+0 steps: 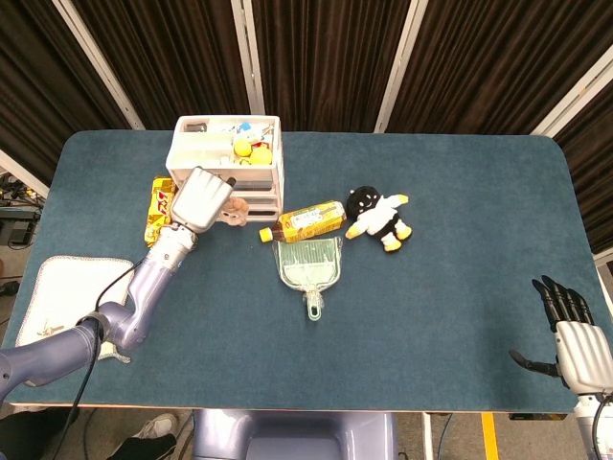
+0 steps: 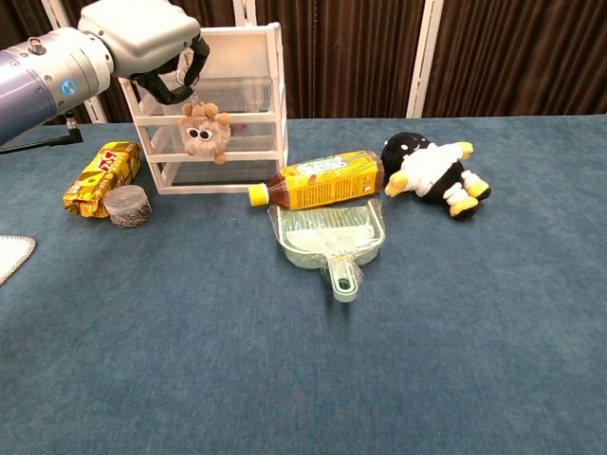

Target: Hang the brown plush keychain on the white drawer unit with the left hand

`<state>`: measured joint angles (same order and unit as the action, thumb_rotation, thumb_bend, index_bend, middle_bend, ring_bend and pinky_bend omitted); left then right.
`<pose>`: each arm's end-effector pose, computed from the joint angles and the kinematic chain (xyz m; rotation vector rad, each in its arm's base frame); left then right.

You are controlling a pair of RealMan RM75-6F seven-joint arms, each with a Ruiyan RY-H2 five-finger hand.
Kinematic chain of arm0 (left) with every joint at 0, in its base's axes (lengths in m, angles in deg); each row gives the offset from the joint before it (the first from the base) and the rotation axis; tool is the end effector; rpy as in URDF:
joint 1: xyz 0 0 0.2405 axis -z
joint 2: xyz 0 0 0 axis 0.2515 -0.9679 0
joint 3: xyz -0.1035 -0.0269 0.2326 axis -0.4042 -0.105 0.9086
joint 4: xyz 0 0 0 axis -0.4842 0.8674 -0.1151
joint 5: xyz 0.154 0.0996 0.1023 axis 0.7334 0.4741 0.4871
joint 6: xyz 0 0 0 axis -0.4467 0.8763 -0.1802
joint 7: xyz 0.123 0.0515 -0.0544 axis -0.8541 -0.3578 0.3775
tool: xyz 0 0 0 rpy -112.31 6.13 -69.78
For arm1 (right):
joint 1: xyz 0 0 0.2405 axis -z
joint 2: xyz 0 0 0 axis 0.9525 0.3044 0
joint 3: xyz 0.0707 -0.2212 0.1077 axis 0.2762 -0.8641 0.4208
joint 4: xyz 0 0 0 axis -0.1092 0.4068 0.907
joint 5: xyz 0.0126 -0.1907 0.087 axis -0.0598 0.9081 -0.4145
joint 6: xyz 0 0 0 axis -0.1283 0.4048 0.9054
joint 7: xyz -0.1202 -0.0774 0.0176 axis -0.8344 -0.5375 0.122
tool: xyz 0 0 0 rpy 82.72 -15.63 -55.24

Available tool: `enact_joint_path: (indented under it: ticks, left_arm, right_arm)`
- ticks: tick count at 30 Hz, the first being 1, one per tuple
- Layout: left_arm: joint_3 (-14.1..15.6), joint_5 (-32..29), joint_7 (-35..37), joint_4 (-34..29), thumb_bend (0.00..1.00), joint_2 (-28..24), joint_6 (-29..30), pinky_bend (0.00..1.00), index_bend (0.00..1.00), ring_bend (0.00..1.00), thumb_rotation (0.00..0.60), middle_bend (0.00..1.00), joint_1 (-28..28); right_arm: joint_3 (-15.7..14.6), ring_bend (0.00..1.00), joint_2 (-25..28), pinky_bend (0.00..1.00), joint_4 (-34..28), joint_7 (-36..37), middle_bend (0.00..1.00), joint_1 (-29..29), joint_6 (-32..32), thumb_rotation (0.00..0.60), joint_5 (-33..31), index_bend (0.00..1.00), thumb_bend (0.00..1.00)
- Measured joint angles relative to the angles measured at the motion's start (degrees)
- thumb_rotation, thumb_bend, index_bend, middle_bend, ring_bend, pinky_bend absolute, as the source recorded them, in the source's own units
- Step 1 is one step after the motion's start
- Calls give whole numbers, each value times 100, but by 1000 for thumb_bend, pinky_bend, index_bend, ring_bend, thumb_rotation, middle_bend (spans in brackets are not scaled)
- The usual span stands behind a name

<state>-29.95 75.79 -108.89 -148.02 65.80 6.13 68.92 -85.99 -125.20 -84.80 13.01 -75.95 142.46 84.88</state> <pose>-0.1042 0.4376 0.0338 -1.7762 -0.1298 -0.7637 -0.3101 -0.1734 0.1672 1.3374 -1.0507 0.9142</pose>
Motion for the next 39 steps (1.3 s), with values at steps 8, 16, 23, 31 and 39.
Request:
enact_joint_path:
  ticks: [8, 16, 23, 31, 39]
  left_arm:
    - [10, -29, -5, 14, 412, -31, 31, 747, 629, 882, 600, 1000, -13]
    - [50, -45, 57, -6, 412, -4, 6, 747, 626, 880, 600, 1000, -21]
    - [72, -36, 64, -22, 258, 7, -8, 747, 440, 867, 600, 994, -4]
    - [76, 109, 210, -169, 225, -69, 182, 747, 367, 865, 600, 993, -39]
    - [-2, 154, 326, -834, 226, -358, 518, 735, 376, 843, 600, 969, -203]
  right_arm:
    - [-5, 0, 6, 0, -11, 1, 0, 0, -1, 600, 13, 0, 12]
    - [-11, 0, 8, 0, -40, -18, 0, 8, 8, 600, 18, 0, 12]
    - [-8, 0, 5, 0, -33, -16, 0, 11, 24, 600, 29, 0, 12]
    - [-14, 0, -1, 0, -22, -21, 0, 15, 39, 600, 54, 0, 11]
    - [-16, 0, -9, 0, -3, -48, 0, 17, 42, 600, 52, 0, 12]
